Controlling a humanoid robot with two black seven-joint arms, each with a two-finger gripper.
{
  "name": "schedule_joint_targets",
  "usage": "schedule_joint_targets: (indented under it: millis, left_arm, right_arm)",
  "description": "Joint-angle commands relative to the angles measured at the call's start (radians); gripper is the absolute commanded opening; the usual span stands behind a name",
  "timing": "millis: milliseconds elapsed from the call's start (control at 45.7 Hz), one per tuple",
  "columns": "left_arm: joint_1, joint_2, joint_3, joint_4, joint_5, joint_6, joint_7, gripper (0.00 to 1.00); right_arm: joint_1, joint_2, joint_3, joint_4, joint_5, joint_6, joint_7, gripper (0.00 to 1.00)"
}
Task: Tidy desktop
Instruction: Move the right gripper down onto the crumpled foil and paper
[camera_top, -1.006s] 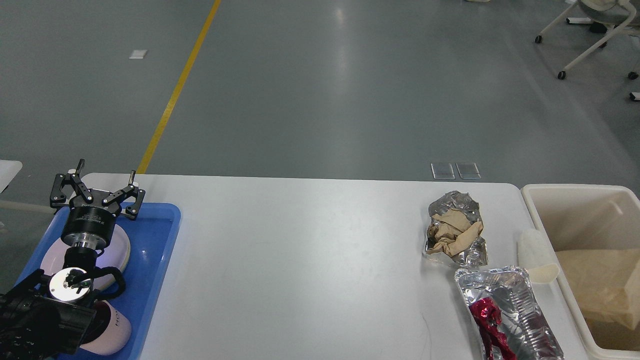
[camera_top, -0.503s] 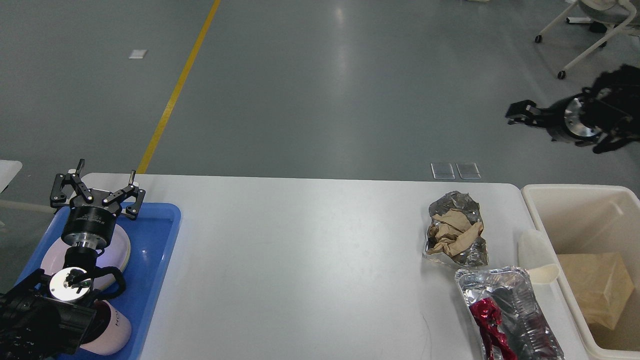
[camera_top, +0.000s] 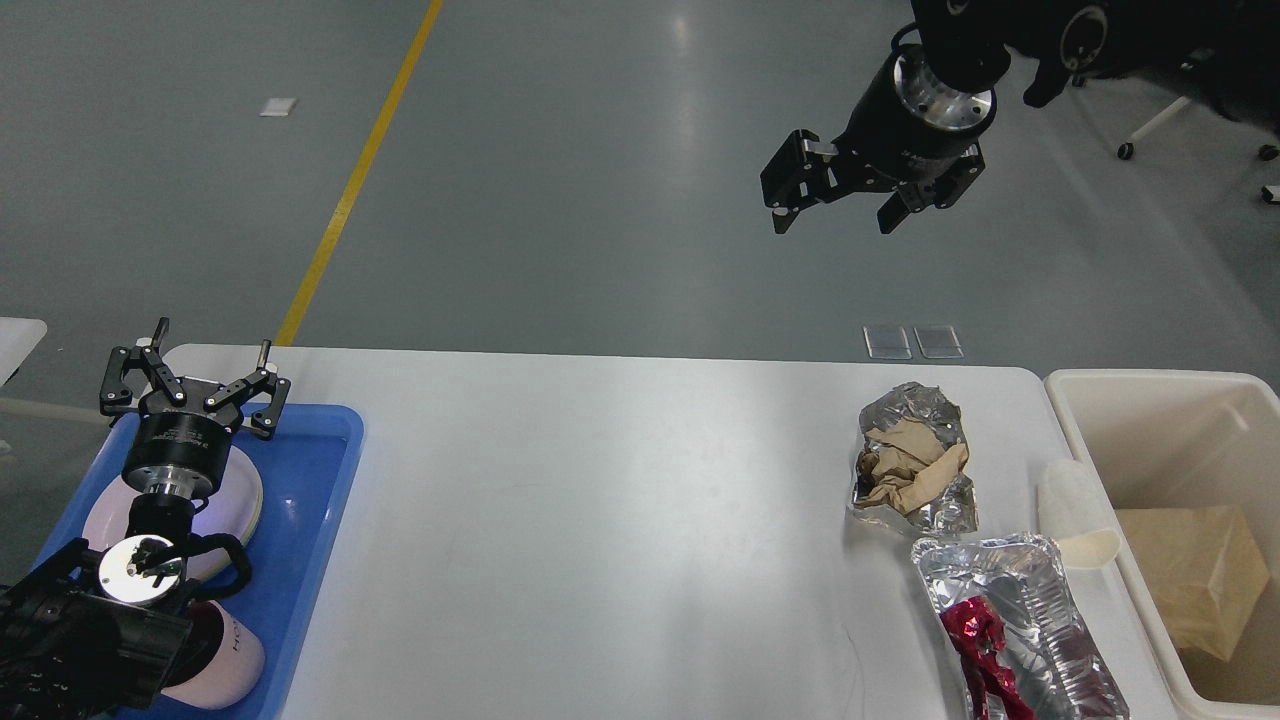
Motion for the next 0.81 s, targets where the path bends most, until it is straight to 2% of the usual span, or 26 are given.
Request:
schedule_joint_targets:
  millis: [0, 131, 350, 503, 591, 787]
  left_arm:
    - [0.000, 0.000, 0.000, 0.000, 0.000, 0.000, 0.000, 0.96]
    - [0.000, 0.000, 0.000, 0.000, 0.000, 0.000, 0.000, 0.96]
    - [0.000, 0.000, 0.000, 0.000, 0.000, 0.000, 0.000, 0.96]
    - [-0.001, 0.000, 0.000, 0.000, 0.000, 0.000, 0.000, 0.96]
    - [0.000, 0.000, 0.000, 0.000, 0.000, 0.000, 0.000, 0.96]
    - [0.000, 0.000, 0.000, 0.000, 0.000, 0.000, 0.000, 0.96]
  right_arm:
    - [0.083, -0.024, 0.009, 0.060, 0.000, 0.001, -0.002, 1.00]
    - [0.055, -0.041, -0.006, 0.051, -0.008, 0.001, -0.005, 1.00]
    - [-0.276, -0.084, -0.028, -0.039, -0.014, -0.003, -0.008, 1.00]
    - [-0.431, -0.124, -0.063, -0.053, -0.014, -0.180, -0.008, 1.00]
    - [-0.518, -0.155, -0.065, -0.052, -0.014, -0.244, -0.008, 1.00]
    - [-0.606, -0.179, -0.053, -0.047, -0.014, -0.263, -0.008, 1.00]
